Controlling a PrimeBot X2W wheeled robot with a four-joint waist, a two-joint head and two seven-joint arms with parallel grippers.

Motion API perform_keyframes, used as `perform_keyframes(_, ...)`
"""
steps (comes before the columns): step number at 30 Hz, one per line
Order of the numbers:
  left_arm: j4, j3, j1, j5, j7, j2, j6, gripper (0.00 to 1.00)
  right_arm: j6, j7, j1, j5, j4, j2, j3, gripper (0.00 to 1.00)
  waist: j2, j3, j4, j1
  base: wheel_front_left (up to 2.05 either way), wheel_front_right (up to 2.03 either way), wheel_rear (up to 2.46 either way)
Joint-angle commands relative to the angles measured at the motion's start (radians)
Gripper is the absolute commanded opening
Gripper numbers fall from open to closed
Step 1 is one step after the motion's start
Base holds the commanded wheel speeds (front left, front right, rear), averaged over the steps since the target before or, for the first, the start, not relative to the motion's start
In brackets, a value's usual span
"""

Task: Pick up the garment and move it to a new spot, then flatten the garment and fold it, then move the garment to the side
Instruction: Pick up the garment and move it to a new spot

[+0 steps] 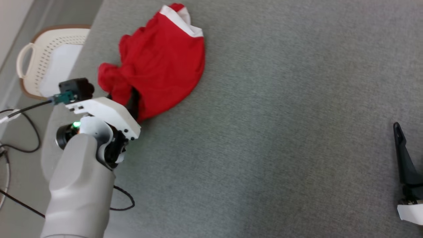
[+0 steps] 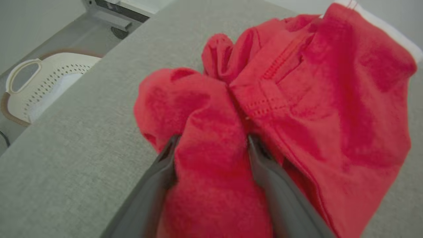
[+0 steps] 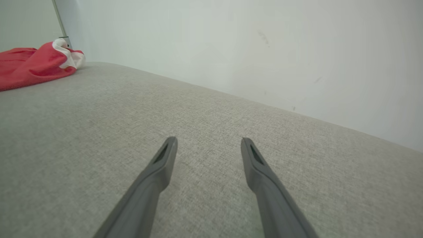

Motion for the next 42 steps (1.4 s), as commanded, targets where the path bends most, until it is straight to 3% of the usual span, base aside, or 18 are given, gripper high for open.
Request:
perform_keyframes(1,0.03,-0.005,-0.01,-0.01,0.015,0.007,-0.01,1.0,-0.004,0.015,-0.001,-0.004,0.04,-0.01,-0.003,1.0,0.0,0.023,-0.029,-0.0002,0.0,0.0,0.0)
perform_keyframes(2,0.059,-0.011,-0.023,-0.013,0.027,0.009,-0.022,1.0,-0.004,0.018,0.001,-0.004,0.037,-0.008,0.002,1.0,0.0,0.021,-0.034,-0.0002,0.0,0.0,0.0)
perform_keyframes(3,0.082,-0.015,-0.035,-0.02,0.041,0.008,-0.03,0.56,-0.004,0.021,0.003,-0.006,0.035,-0.004,0.006,1.0,0.0,0.018,-0.039,-0.0002,0.0,0.0,0.0)
perform_keyframes(4,0.101,-0.017,-0.045,-0.027,0.044,0.006,-0.04,0.0,-0.004,0.019,0.005,-0.006,0.037,0.0,0.009,1.0,0.0,0.013,-0.044,-0.0002,0.0,0.0,0.0)
perform_keyframes(9,0.114,-0.015,-0.091,-0.029,-0.031,0.039,-0.062,0.0,-0.003,-0.016,0.022,0.007,0.064,0.036,0.018,1.0,0.0,-0.054,-0.07,-0.0002,0.0,0.0,0.0)
perform_keyframes(14,0.043,-0.023,-0.139,-0.019,-0.076,0.083,-0.073,0.0,-0.003,-0.051,0.023,0.02,0.104,0.08,0.029,1.0,0.0,-0.159,-0.114,-0.0002,0.0,0.0,0.0)
perform_keyframes(21,-0.183,-0.1,-0.137,0.02,0.003,0.113,-0.081,0.0,-0.003,-0.069,0.052,0.037,0.159,0.133,0.039,1.0,0.0,-0.293,-0.19,-0.0002,0.0,0.0,0.0)
perform_keyframes(33,-0.751,-0.349,0.179,0.013,0.24,0.027,-0.084,0.0,-0.003,-0.07,0.102,0.055,0.15,0.199,0.062,1.0,0.0,-0.352,-0.342,-0.0002,0.0,0.0,0.0)
perform_keyframes(37,-0.786,-0.46,0.269,0.056,0.248,-0.004,-0.076,0.0,-0.003,-0.07,0.1,0.059,0.148,0.217,0.063,1.0,0.0,-0.337,-0.394,-0.0002,0.0,0.0,0.0)
perform_keyframes(42,-0.71,-0.598,0.331,0.091,0.184,-0.042,-0.075,0.0,-0.003,-0.07,0.093,0.06,0.159,0.226,0.071,1.0,0.0,-0.318,-0.449,-0.0002,0.0,0.0,0.0)
